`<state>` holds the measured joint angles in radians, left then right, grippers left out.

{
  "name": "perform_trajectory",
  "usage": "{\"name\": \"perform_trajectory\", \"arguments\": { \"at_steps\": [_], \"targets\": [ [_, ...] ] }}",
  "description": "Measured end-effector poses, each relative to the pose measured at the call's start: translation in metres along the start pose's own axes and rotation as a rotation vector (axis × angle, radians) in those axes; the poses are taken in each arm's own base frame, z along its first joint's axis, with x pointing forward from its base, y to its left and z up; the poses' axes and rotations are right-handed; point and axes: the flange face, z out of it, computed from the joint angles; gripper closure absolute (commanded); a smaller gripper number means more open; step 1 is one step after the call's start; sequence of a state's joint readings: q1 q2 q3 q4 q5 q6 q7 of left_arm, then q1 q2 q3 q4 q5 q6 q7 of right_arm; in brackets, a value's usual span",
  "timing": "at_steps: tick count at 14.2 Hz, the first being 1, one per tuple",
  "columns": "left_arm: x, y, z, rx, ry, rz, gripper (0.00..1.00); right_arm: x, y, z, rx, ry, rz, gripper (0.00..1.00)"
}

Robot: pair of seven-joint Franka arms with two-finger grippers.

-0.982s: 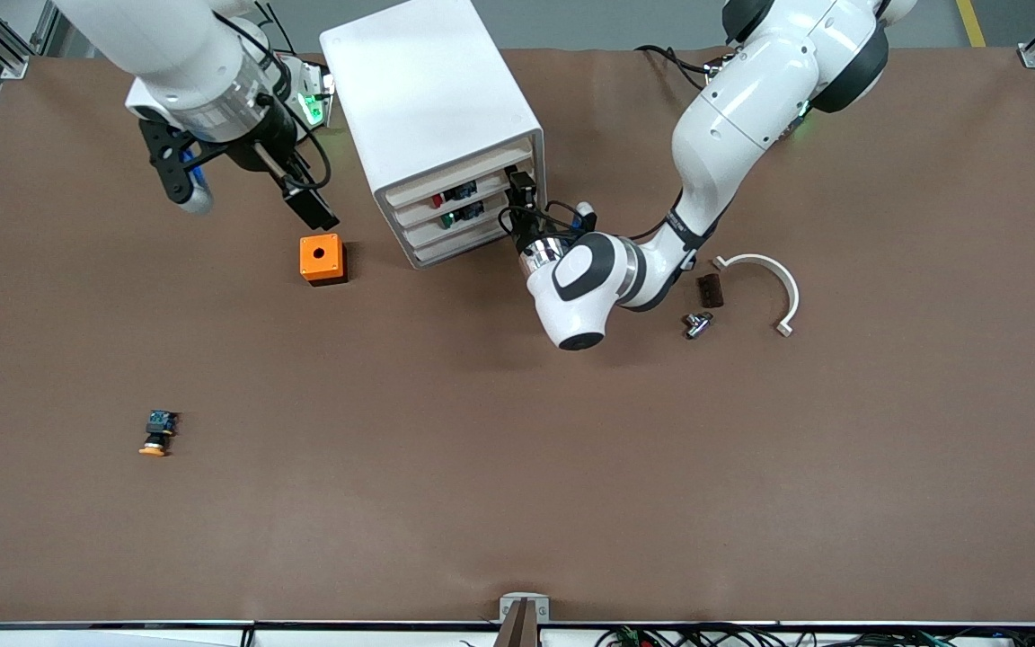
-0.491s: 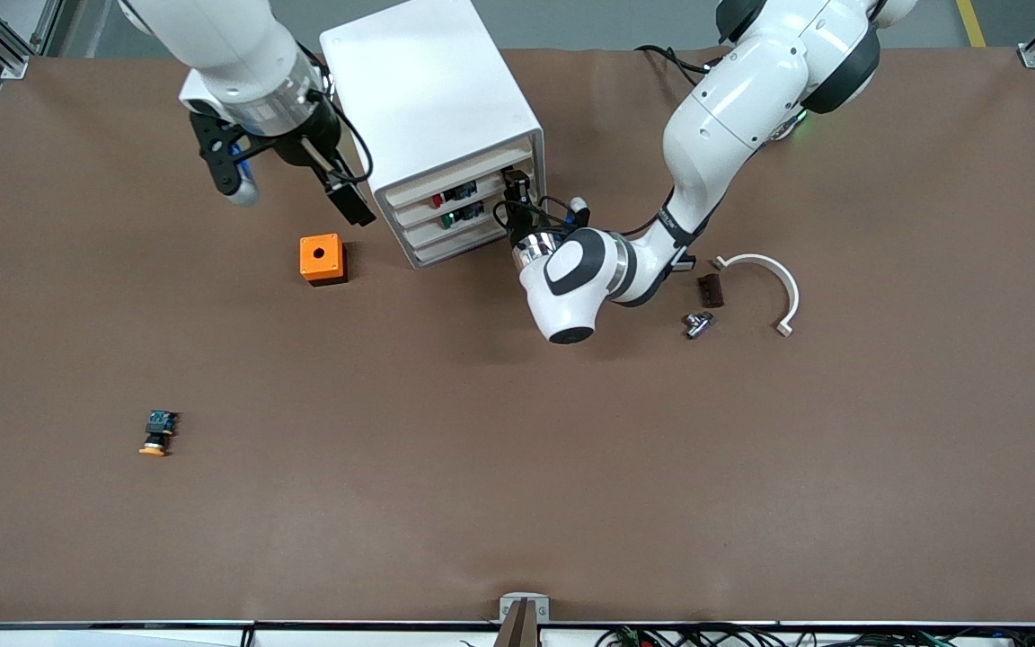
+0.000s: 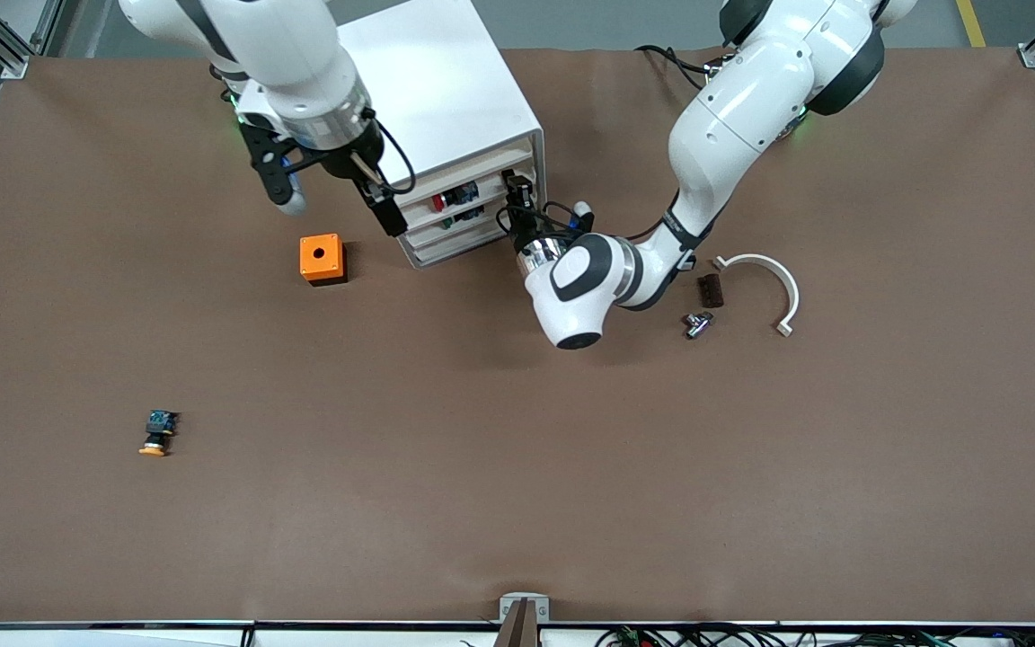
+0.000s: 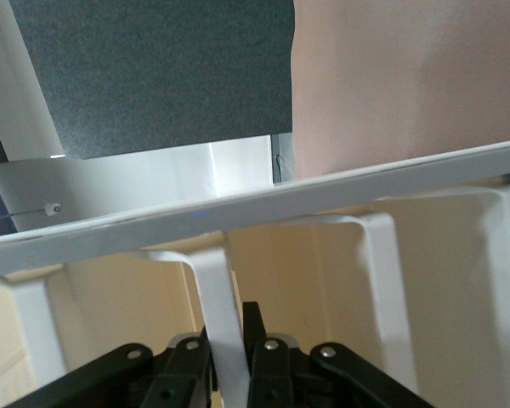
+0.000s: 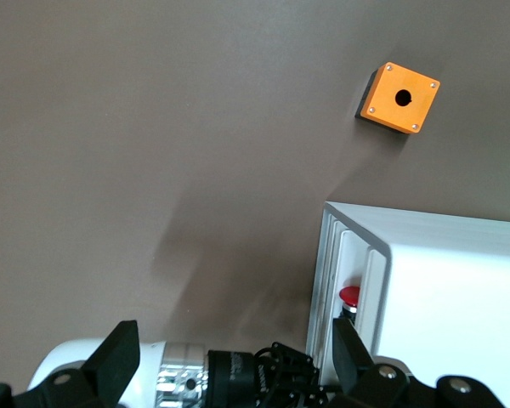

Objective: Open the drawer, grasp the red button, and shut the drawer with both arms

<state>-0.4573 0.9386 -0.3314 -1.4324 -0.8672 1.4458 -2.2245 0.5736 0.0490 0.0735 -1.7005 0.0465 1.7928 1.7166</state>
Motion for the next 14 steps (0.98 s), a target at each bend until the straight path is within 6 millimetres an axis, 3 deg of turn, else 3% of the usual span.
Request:
{"name": "perform_trajectory", "arguments": {
  "at_steps": [11, 14],
  "targets": [
    [0.043, 0.006, -0.095, -0.028, -0.155, -0.039, 0.88, -0.067, -0.018, 0.081, -0.023, 0.096, -0.016, 0.0],
    [0.05, 0.008, -0.11, -0.037, -0.187, -0.042, 0.74, -0.081, -0.024, 0.104, -0.013, 0.092, -0.005, 0.0]
  ]
}}
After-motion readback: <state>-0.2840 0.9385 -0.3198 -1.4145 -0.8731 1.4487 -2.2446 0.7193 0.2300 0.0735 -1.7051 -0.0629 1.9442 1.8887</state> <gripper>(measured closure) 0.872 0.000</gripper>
